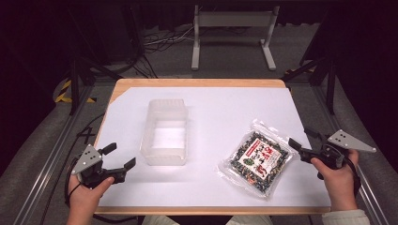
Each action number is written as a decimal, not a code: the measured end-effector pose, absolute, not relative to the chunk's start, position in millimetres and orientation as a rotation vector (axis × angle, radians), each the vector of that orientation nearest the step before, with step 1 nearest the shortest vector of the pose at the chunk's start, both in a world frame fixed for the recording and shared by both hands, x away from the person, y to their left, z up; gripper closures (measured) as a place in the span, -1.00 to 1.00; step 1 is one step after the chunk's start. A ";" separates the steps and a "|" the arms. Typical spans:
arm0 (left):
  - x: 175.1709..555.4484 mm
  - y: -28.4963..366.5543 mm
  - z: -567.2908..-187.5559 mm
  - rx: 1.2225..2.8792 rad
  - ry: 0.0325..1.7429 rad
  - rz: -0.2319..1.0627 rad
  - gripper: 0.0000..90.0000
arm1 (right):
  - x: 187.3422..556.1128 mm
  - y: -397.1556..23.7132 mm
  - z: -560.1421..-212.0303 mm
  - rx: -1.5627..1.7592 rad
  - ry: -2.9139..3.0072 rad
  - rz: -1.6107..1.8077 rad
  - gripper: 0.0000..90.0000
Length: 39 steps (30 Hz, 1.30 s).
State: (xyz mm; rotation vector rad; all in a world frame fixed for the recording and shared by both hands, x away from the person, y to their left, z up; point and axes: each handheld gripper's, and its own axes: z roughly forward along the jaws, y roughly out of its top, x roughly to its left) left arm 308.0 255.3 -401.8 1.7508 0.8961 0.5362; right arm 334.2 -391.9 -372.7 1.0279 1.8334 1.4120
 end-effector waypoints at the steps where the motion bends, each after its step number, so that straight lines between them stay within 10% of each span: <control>1: 308.1 255.3 -401.7 1.749 0.896 0.536 -0.75 | 338.2 -391.7 -371.3 1.018 1.842 1.404 -0.46; 16: 308.2 255.9 -402.6 1.751 0.897 0.533 -0.75 | 359.6 -392.7 -377.2 1.009 1.875 1.325 -0.20; 39: 309.1 252.7 -407.2 1.772 0.894 0.522 -0.75 | 373.3 -409.8 -415.3 1.267 1.957 1.194 -0.34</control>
